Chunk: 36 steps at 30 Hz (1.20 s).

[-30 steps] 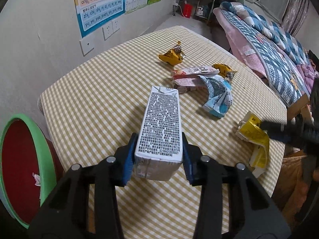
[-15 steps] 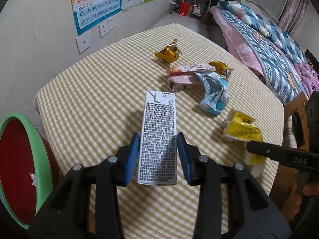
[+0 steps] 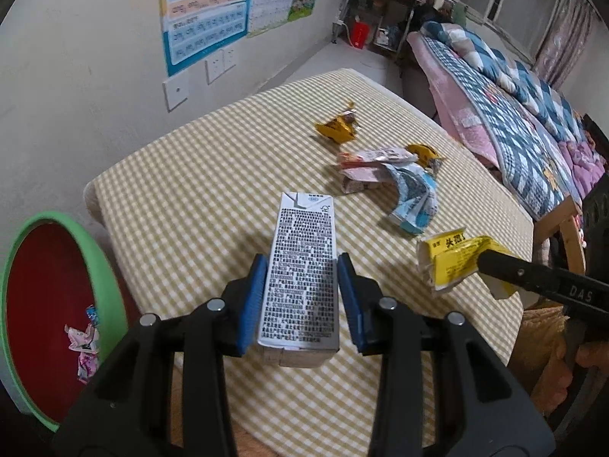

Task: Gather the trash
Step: 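Carry the milk carton over the bin with the left tool while the right tool holds the yellow wrapper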

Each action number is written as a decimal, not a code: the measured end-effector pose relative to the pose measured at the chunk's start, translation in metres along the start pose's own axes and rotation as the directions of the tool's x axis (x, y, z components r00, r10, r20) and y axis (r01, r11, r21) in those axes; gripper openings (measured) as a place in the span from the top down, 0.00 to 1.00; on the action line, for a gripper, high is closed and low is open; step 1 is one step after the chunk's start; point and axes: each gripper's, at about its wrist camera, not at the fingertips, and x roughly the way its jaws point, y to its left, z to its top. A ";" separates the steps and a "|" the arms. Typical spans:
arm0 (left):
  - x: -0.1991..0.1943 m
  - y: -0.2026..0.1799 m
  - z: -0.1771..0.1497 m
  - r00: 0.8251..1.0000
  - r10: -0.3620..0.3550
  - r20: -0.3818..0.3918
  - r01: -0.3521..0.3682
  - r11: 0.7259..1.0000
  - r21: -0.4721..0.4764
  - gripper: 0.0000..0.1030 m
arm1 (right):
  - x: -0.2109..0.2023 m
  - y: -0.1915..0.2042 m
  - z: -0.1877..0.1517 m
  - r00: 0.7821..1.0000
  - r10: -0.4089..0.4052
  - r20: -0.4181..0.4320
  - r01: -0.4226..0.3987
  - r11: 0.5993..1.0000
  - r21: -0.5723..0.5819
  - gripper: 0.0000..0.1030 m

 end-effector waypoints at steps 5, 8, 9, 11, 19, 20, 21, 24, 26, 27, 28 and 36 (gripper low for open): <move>-0.011 0.021 -0.003 1.000 0.025 0.012 -0.025 0.999 -0.034 0.64 | 0.001 0.023 -0.004 1.000 0.023 -0.006 -0.023 0.999 -0.037 0.51; -0.013 0.034 -0.008 0.999 0.047 0.006 -0.047 0.997 -0.055 0.64 | 0.004 0.035 -0.008 1.000 0.027 -0.012 -0.027 0.999 -0.038 0.51; -0.013 0.039 -0.011 0.999 0.054 0.000 -0.053 0.996 -0.066 0.64 | 0.005 0.041 -0.010 0.999 0.035 -0.016 -0.036 0.998 -0.045 0.51; -0.014 0.048 -0.015 0.998 0.061 -0.004 -0.061 0.995 -0.082 0.64 | 0.008 0.054 -0.014 0.999 0.043 -0.025 -0.045 0.996 -0.074 0.51; -0.026 0.063 -0.020 0.998 0.064 0.019 -0.062 0.994 -0.095 0.64 | 0.022 0.084 -0.027 0.996 0.048 -0.069 -0.057 0.989 -0.136 0.51; -0.027 0.065 -0.020 0.998 0.063 0.021 -0.061 0.993 -0.096 0.64 | 0.022 0.087 -0.028 0.996 0.048 -0.070 -0.058 0.988 -0.141 0.51; -0.028 0.067 -0.021 0.998 0.063 0.022 -0.060 0.993 -0.101 0.64 | 0.022 0.089 -0.029 0.997 0.049 -0.067 -0.058 0.988 -0.143 0.51; -0.028 0.074 -0.022 0.998 0.053 0.015 -0.051 0.990 -0.130 0.64 | 0.014 0.084 -0.027 0.998 0.041 -0.039 -0.046 0.990 -0.136 0.51; -0.031 0.075 -0.023 1.000 0.025 0.012 -0.023 0.990 -0.143 0.64 | 0.005 0.075 -0.026 1.000 0.026 -0.015 -0.028 0.993 -0.119 0.51; -0.033 0.074 -0.024 1.000 0.023 0.016 -0.021 0.990 -0.139 0.63 | 0.002 0.069 -0.024 1.000 0.021 -0.008 -0.022 0.994 -0.109 0.50; -0.034 0.071 -0.026 1.000 0.021 0.019 -0.019 0.992 -0.127 0.61 | 0.001 0.065 -0.023 1.000 0.017 -0.002 -0.017 0.995 -0.098 0.50; -0.016 0.061 -0.027 1.000 0.014 -0.019 -0.016 0.996 -0.090 0.50 | 0.006 0.050 -0.018 1.000 -0.006 -0.014 0.005 0.998 -0.057 0.50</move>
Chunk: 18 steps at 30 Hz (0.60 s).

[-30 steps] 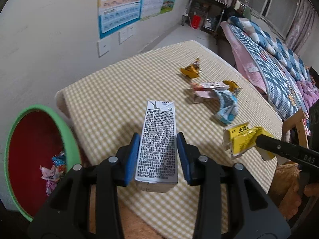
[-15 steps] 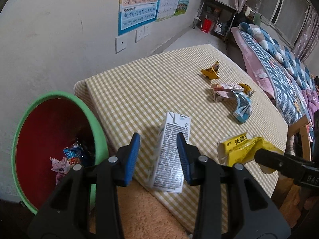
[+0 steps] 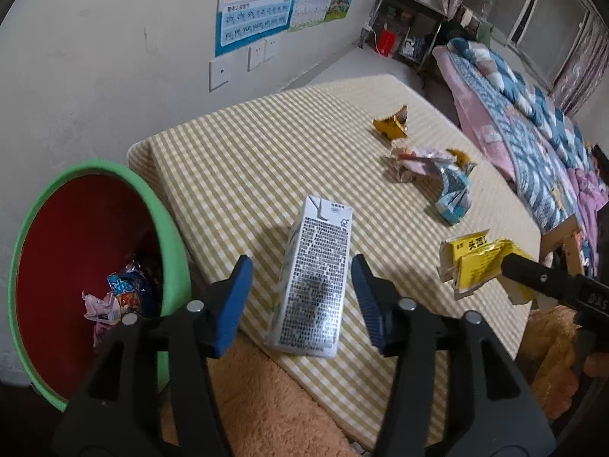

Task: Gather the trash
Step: 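Carry the milk carton over the bin with the left tool while the right tool holds the yellow wrapper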

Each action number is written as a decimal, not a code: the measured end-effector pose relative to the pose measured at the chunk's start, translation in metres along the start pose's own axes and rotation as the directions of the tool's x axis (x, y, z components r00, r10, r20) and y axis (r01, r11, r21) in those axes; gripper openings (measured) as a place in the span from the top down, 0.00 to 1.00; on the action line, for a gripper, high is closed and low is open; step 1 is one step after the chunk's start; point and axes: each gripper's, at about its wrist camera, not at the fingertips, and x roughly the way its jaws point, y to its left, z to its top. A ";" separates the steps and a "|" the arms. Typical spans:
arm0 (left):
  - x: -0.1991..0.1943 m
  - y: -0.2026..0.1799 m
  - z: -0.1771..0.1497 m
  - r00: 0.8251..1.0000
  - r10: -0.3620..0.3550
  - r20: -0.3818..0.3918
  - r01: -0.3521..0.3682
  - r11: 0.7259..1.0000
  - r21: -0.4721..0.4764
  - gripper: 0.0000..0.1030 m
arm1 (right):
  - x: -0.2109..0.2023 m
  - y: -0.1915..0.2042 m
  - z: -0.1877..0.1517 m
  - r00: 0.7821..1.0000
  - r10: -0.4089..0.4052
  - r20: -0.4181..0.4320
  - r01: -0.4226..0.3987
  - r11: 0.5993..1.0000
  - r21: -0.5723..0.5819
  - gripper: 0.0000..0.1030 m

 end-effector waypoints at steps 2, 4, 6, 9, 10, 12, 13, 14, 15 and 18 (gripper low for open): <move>0.009 -0.004 -0.001 1.000 0.000 -0.024 0.001 1.000 0.014 0.50 | 0.003 0.002 -0.001 1.000 0.002 -0.010 -0.003 1.000 -0.008 0.50; 0.020 -0.007 -0.003 0.998 0.016 -0.053 -0.014 0.999 0.038 0.50 | 0.004 0.003 -0.006 1.000 0.003 -0.018 -0.003 1.000 -0.009 0.50; 0.029 -0.008 -0.006 0.996 0.007 -0.085 -0.004 0.999 0.039 0.62 | 0.007 0.003 -0.006 1.000 0.004 -0.025 -0.004 1.000 -0.008 0.50; 0.028 -0.007 -0.006 0.997 0.001 -0.076 0.003 0.999 0.041 0.62 | 0.010 0.003 -0.005 1.000 0.009 -0.026 -0.009 1.000 -0.005 0.50; 0.025 -0.007 -0.006 0.998 -0.002 -0.063 0.004 0.999 0.041 0.62 | 0.010 0.002 -0.005 1.000 0.011 -0.025 -0.011 1.000 -0.004 0.50; 0.019 -0.006 -0.005 0.999 -0.002 -0.043 0.004 0.999 0.038 0.62 | 0.010 0.001 -0.006 1.000 0.016 -0.024 -0.016 1.000 -0.003 0.50; 0.016 -0.005 -0.004 0.999 -0.003 -0.036 0.004 0.999 0.035 0.62 | 0.009 0.001 -0.006 1.000 0.019 -0.022 -0.019 1.000 -0.003 0.50; 0.013 -0.004 -0.003 1.000 -0.001 -0.025 0.002 1.000 0.030 0.62 | 0.008 0.001 -0.006 1.000 0.021 -0.021 -0.021 1.000 -0.004 0.50; 0.009 -0.002 -0.002 1.000 0.001 -0.016 -0.001 1.000 0.023 0.62 | 0.007 0.002 -0.006 1.000 0.024 -0.019 -0.024 1.000 -0.006 0.50; -0.002 0.008 0.002 1.000 0.007 0.012 -0.007 1.000 -0.004 0.62 | 0.006 0.008 -0.006 0.999 0.030 -0.014 -0.030 0.999 -0.017 0.50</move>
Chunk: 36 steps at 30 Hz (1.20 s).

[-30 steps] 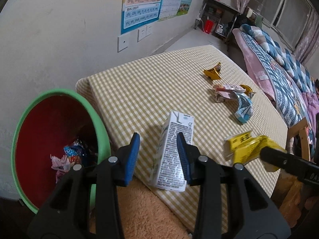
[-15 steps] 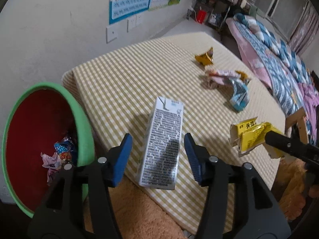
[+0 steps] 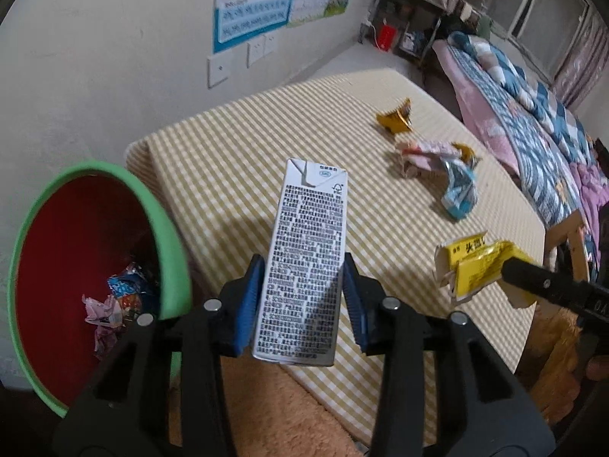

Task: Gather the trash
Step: 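Carry the milk carton over the bin with the left tool while the right tool holds the yellow wrapper, then open the left tool to drop the carton while the right tool drops the yellow wrapper in the bin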

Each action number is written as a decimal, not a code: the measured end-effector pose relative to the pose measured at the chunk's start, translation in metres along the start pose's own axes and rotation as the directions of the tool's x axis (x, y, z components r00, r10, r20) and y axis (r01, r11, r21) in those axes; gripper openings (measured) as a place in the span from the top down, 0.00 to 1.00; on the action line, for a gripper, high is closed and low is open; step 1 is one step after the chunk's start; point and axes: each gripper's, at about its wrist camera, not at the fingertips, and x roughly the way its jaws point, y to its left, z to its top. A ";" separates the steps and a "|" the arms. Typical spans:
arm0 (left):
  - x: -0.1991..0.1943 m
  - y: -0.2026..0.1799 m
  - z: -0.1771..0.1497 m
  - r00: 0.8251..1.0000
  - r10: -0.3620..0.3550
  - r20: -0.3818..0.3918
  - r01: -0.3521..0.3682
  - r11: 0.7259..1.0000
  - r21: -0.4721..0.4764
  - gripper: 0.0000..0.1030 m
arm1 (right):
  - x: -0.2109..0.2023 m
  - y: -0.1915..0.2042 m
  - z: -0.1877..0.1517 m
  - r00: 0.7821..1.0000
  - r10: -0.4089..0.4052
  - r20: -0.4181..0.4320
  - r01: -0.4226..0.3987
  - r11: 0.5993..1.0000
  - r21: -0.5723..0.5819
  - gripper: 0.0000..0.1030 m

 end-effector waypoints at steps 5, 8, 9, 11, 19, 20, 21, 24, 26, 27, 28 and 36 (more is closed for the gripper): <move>-0.024 0.022 0.005 0.998 0.038 0.058 -0.036 0.999 -0.033 0.62 | 0.005 0.017 0.000 1.000 0.006 -0.007 -0.006 0.999 -0.040 0.50; -0.034 0.037 0.002 0.994 0.073 0.077 -0.069 0.996 -0.051 0.62 | 0.011 0.032 -0.001 1.000 0.012 -0.022 -0.013 0.998 -0.069 0.50; -0.037 0.044 0.000 0.993 0.088 0.082 -0.083 0.995 -0.061 0.62 | 0.013 0.036 -0.001 1.000 0.016 -0.027 -0.018 0.997 -0.076 0.50; -0.042 0.058 -0.005 0.990 0.110 0.087 -0.103 0.991 -0.085 0.62 | 0.018 0.048 0.000 0.999 0.024 -0.035 -0.027 0.995 -0.095 0.50; -0.055 0.116 -0.027 0.980 0.182 0.080 -0.165 0.968 -0.187 0.62 | 0.043 0.092 0.006 0.996 0.044 -0.078 -0.057 0.984 -0.171 0.50; -0.057 0.120 -0.029 0.979 0.186 0.081 -0.167 0.966 -0.195 0.62 | 0.046 0.098 0.007 0.995 0.050 -0.081 -0.064 0.982 -0.179 0.50; -0.059 0.125 -0.031 0.978 0.192 0.084 -0.172 0.964 -0.204 0.62 | 0.049 0.105 0.008 0.995 0.053 -0.083 -0.068 0.979 -0.192 0.50; -0.063 0.137 -0.037 0.973 0.214 0.089 -0.191 0.957 -0.219 0.62 | 0.062 0.126 0.008 0.993 0.062 -0.100 -0.083 0.970 -0.226 0.50; -0.063 0.145 -0.040 0.971 0.226 0.084 -0.202 0.952 -0.230 0.62 | 0.072 0.141 0.006 0.991 0.068 -0.117 -0.096 0.964 -0.249 0.50; -0.063 0.150 -0.042 0.970 0.230 0.079 -0.206 0.949 -0.238 0.62 | 0.077 0.148 0.006 0.989 0.075 -0.128 -0.106 0.960 -0.259 0.50; -0.063 0.154 -0.043 0.969 0.235 0.074 -0.211 0.946 -0.245 0.62 | 0.082 0.155 0.006 0.987 0.081 -0.136 -0.115 0.957 -0.267 0.50; -0.059 0.179 -0.056 0.964 0.264 0.021 -0.247 0.924 -0.294 0.59 | 0.123 0.221 0.000 0.974 0.107 -0.200 -0.177 0.910 -0.375 0.48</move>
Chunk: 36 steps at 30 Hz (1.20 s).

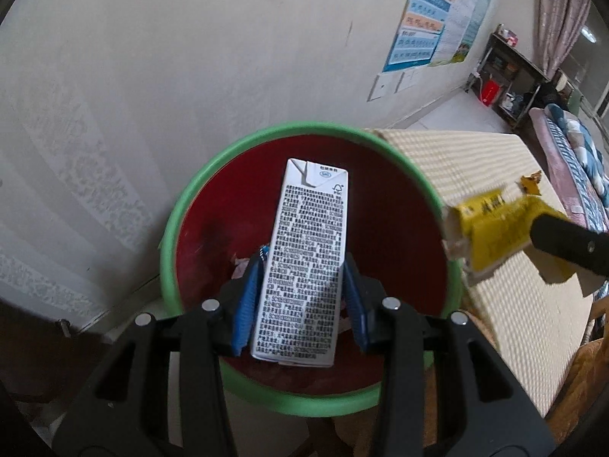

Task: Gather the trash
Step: 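Open the left tool to drop the carton while the right tool drops the yellow wrapper in the bin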

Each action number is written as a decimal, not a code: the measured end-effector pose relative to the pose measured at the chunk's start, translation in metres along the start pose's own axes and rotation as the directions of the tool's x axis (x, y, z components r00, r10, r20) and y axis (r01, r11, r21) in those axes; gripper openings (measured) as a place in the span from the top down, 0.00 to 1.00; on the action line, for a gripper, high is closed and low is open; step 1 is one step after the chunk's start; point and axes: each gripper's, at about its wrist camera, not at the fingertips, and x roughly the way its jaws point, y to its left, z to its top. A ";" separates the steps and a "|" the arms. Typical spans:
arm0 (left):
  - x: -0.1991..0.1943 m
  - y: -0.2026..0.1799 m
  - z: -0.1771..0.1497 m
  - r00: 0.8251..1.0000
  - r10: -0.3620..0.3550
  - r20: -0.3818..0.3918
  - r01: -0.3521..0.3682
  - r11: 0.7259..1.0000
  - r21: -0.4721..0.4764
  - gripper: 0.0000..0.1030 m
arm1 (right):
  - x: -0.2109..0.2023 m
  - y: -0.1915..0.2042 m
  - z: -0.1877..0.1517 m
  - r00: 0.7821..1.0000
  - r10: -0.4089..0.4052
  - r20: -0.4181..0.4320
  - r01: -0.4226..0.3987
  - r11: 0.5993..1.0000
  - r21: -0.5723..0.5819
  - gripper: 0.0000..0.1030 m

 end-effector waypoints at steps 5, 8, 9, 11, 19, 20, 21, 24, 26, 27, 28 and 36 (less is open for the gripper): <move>-0.001 0.011 -0.001 1.000 0.013 0.012 -0.013 0.999 -0.033 0.32 | 0.009 0.011 0.008 1.000 0.026 0.012 -0.026 0.999 -0.024 0.32; 0.000 0.011 -0.002 1.000 0.018 0.005 -0.018 0.999 -0.037 0.28 | -0.002 -0.009 0.008 0.999 -0.001 0.043 0.001 1.000 0.000 0.30; 0.002 0.008 -0.001 1.000 0.018 0.003 -0.018 0.999 -0.036 0.27 | -0.011 -0.023 0.007 0.998 -0.022 0.060 0.021 1.000 0.021 0.30; 0.002 0.005 -0.001 1.000 0.013 0.007 -0.013 0.999 -0.030 0.22 | -0.027 -0.054 0.004 0.992 -0.088 0.092 0.082 0.994 0.069 0.29; -0.005 -0.029 0.006 0.999 -0.023 0.043 0.023 1.000 0.007 0.18 | -0.096 -0.232 -0.016 0.857 -0.510 0.073 0.441 0.800 0.407 0.29; -0.004 -0.037 0.009 0.999 -0.035 0.042 0.034 0.999 0.016 0.18 | -0.099 -0.250 -0.020 0.854 -0.517 0.050 0.444 0.776 0.448 0.29; -0.005 -0.043 0.010 0.998 -0.043 0.042 0.042 0.999 0.025 0.18 | -0.099 -0.267 -0.022 0.859 -0.510 0.029 0.436 0.761 0.481 0.29; -0.009 -0.073 0.012 0.997 -0.070 0.045 0.066 0.994 0.093 0.18 | -0.088 -0.296 -0.027 0.887 -0.461 -0.005 0.395 0.755 0.523 0.38; -0.012 -0.100 0.014 0.994 -0.101 0.049 0.091 0.982 0.163 0.18 | -0.086 -0.303 -0.032 0.922 -0.388 0.012 0.322 0.781 0.536 0.69; -0.012 -0.111 0.014 0.993 -0.110 0.050 0.099 0.977 0.187 0.18 | -0.089 -0.304 -0.036 0.935 -0.353 0.031 0.280 0.789 0.548 0.73; -0.012 -0.122 0.015 0.991 -0.123 0.050 0.110 0.971 0.212 0.18 | -0.094 -0.300 -0.039 0.934 -0.356 0.032 0.283 0.790 0.544 0.76; 0.002 -0.240 0.022 0.966 -0.259 0.014 0.228 0.873 0.432 0.18 | -0.162 -0.281 -0.106 0.963 -0.228 0.140 0.092 0.774 0.626 0.74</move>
